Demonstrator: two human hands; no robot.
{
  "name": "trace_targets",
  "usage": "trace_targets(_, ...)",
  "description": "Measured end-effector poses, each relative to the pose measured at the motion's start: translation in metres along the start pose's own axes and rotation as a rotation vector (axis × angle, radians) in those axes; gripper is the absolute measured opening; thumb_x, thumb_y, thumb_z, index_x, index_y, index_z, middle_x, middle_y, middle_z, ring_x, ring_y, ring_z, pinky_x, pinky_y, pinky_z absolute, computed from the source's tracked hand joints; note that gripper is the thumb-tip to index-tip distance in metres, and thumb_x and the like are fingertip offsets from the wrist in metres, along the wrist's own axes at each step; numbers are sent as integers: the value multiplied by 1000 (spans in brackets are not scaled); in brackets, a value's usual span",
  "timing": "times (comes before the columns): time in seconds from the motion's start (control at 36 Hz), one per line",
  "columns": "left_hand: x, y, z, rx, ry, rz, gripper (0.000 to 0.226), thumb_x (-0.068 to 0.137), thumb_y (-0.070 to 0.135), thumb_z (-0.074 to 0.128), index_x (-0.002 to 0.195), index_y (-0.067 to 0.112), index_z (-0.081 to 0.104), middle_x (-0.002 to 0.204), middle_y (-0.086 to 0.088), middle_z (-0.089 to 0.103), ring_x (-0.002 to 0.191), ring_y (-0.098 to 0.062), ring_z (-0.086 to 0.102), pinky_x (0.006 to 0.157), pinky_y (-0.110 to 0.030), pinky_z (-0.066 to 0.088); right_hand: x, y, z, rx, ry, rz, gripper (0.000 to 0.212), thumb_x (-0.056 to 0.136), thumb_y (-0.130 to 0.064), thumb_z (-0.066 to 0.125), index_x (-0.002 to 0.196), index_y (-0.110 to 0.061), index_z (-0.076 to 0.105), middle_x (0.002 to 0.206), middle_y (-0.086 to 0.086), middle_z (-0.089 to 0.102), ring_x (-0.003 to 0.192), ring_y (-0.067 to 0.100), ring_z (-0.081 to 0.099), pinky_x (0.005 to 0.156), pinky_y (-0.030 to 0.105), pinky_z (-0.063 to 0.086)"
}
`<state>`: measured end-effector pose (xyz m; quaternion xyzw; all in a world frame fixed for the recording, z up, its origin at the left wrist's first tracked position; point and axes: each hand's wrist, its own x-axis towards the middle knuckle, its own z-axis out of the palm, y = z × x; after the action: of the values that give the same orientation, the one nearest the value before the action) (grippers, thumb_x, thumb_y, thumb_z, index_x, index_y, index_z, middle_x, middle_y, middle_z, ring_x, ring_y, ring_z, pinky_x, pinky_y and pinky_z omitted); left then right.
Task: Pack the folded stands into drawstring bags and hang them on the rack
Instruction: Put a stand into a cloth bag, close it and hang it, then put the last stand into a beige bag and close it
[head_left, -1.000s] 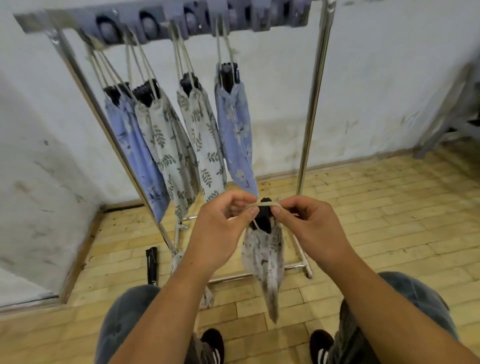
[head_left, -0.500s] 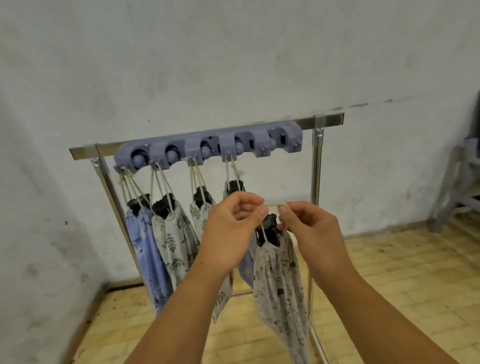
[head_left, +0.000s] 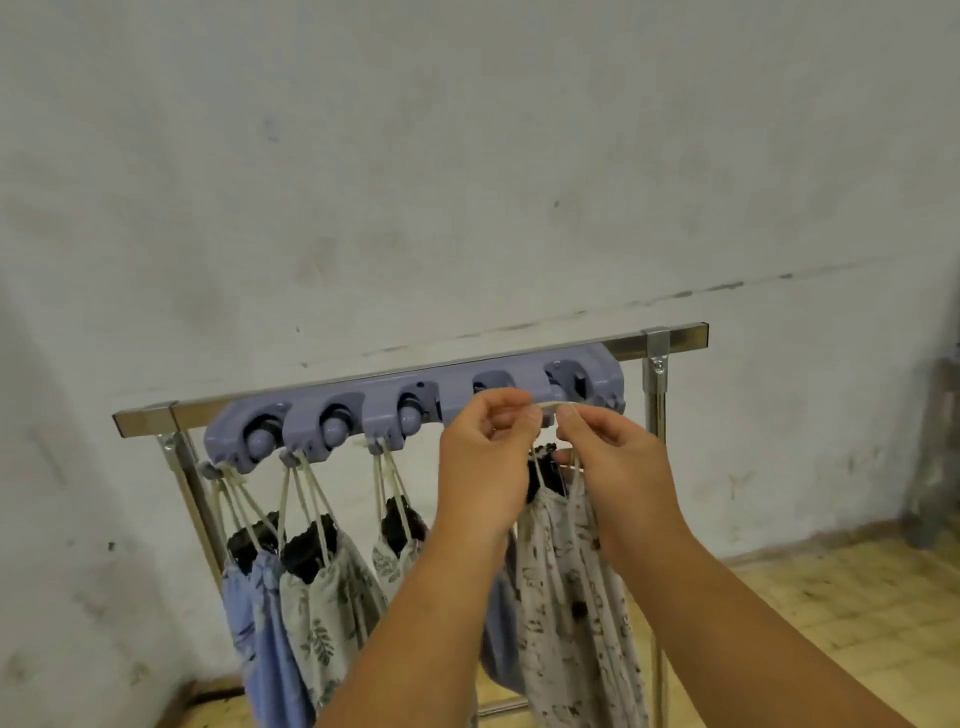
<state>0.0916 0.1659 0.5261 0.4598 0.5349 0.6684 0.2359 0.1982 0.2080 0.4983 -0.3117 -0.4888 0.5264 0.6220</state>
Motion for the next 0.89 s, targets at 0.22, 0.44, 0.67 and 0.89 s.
trace_targets(0.22, -3, -30, 8, 20, 14, -32, 8, 100, 32, 66, 108, 34, 65, 104, 12, 72, 91, 4, 68, 74, -15, 54, -3, 38, -4, -143, -17, -2, 9, 97, -23, 71, 100, -22, 79, 89, -9, 79, 86, 6, 74, 73, 18, 58)
trace_targets(0.44, -27, -38, -8, 104, -57, 21, 26, 102, 28, 65, 123, 42, 60, 120, 31, 62, 111, 20, 56, 87, -1, 45, -13, 41, -9, -203, 60, -65, 10, 92, -16, 76, 93, -25, 78, 84, -19, 76, 84, -2, 71, 69, 6, 52)
trace_targets(0.67, -75, -66, -26, 110, -125, -42, 34, 102, 26, 63, 122, 53, 61, 122, 47, 56, 122, 24, 47, 103, -4, 37, -57, 74, -14, -277, -27, 58, 12, 95, -14, 72, 93, -24, 79, 85, -4, 78, 84, 16, 74, 79, 37, 63)
trace_targets(0.89, -107, -136, -73, 67, -126, -317, 25, 98, 22, 69, 115, 39, 69, 114, 26, 72, 115, 4, 65, 103, -28, 52, -99, 134, -16, -419, -127, 207, 11, 92, -14, 76, 84, -21, 78, 77, -4, 76, 77, 14, 71, 73, 25, 58)
